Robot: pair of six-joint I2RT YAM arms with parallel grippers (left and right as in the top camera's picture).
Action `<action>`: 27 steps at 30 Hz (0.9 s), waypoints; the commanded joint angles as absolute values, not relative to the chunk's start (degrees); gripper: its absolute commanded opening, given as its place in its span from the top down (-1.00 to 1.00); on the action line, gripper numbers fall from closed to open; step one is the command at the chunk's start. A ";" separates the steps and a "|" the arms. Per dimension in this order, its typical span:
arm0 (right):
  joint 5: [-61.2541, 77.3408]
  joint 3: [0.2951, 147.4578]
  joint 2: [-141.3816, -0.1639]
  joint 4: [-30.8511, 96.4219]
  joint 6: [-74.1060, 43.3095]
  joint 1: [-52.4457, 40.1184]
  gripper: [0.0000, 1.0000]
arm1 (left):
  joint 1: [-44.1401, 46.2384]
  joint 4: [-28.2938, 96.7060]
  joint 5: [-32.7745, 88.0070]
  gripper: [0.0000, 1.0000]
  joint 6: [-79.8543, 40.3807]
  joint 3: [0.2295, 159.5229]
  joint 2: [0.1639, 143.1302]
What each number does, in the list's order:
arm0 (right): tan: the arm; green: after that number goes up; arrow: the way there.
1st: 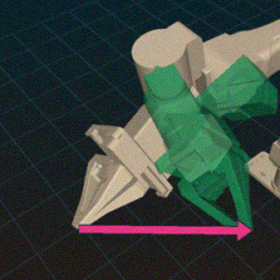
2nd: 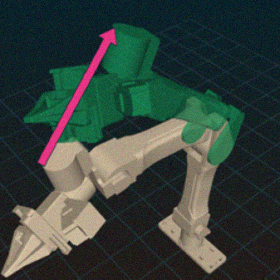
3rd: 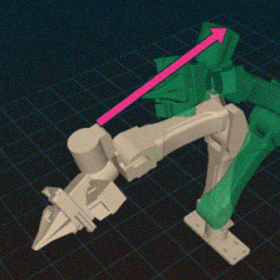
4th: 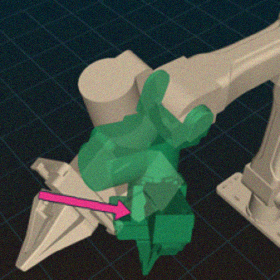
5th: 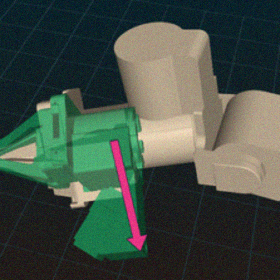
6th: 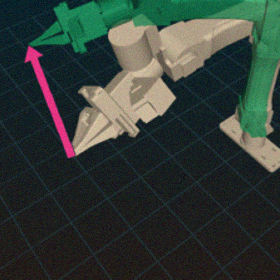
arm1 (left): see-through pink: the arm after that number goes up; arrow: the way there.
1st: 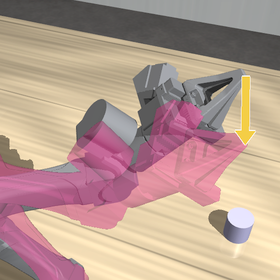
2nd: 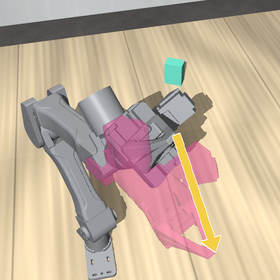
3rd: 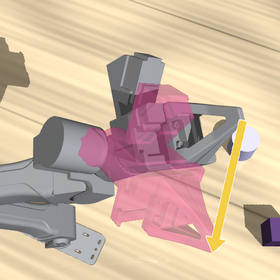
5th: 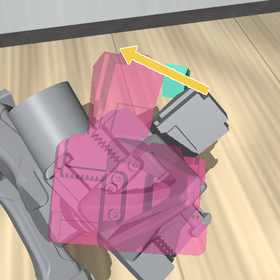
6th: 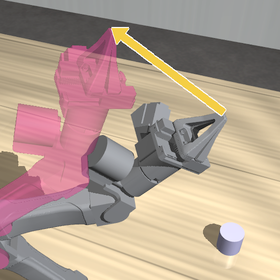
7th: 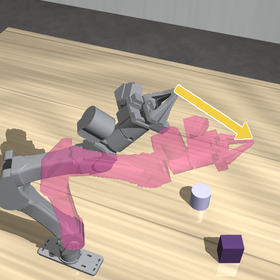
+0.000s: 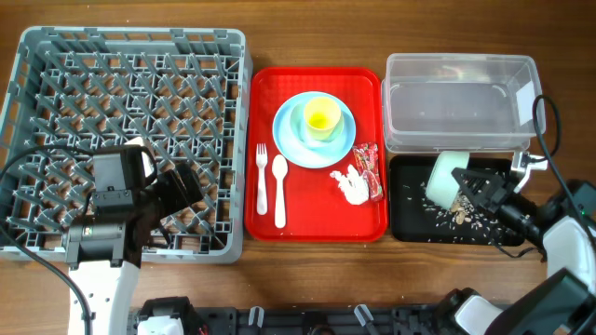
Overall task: Sort waste into correct bins and load items into the dishwasher rack
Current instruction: 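Carry the bowl over the black tray and tip out the rice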
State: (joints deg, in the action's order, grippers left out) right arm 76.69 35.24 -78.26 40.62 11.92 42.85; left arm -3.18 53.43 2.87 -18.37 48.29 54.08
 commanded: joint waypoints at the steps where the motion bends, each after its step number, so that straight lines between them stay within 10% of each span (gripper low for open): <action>1: 83.70 34.92 -82.74 40.23 13.15 43.11 0.92 | -3.70 53.45 3.16 -1.00 -18.87 48.99 53.56; 27: 92.99 34.92 -83.74 32.60 -18.09 44.12 0.91 | -3.70 53.84 3.16 -1.00 -18.48 48.99 53.56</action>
State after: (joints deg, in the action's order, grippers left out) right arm 89.34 34.89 -83.66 33.87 -17.02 43.99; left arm -3.18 53.78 2.87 -18.37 48.29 54.08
